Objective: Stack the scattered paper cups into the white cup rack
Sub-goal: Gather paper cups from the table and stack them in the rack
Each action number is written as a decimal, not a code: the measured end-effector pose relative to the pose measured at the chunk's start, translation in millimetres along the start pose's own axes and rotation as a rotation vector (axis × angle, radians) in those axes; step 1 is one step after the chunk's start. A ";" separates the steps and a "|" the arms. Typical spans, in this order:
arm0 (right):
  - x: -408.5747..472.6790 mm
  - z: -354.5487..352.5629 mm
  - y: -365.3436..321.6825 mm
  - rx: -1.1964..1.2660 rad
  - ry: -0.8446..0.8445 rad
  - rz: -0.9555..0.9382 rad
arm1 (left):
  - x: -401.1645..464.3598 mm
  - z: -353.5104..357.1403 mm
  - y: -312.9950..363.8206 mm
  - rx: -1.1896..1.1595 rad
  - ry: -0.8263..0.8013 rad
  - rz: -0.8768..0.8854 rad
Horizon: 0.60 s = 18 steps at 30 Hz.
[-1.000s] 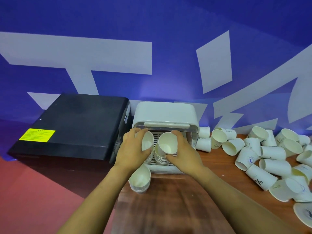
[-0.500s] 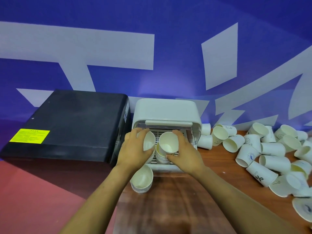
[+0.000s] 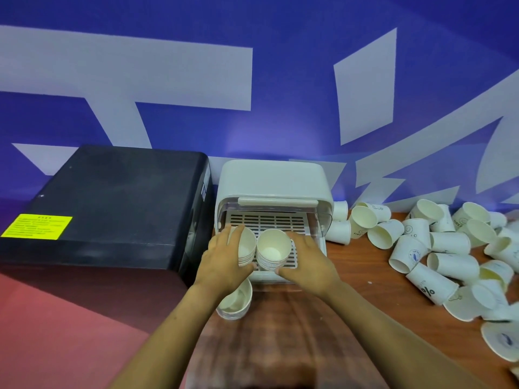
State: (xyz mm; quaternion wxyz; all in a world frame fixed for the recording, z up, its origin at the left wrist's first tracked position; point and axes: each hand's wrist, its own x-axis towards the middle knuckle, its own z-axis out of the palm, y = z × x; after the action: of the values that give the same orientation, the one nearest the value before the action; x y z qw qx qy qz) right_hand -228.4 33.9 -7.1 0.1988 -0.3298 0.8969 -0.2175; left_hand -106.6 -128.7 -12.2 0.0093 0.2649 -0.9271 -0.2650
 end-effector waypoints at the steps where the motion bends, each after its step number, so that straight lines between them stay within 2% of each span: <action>1: -0.8 0.5 2.9 -0.004 -0.034 0.014 | -0.2 2.0 0.0 0.004 -0.015 -0.011; 13: -2.5 -3.1 22.5 -0.064 -0.173 0.003 | 0.5 5.6 0.4 0.021 -0.045 -0.075; 18: -21.0 -9.2 44.2 -0.043 -0.187 0.024 | -17.3 4.2 24.2 0.012 0.056 -0.007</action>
State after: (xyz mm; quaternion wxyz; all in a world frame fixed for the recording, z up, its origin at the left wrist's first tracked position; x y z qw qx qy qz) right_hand -240.5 80.9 -18.0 0.2772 -0.3421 0.8827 -0.1640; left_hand -104.1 -100.7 -1.7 0.0327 0.2753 -0.9272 -0.2520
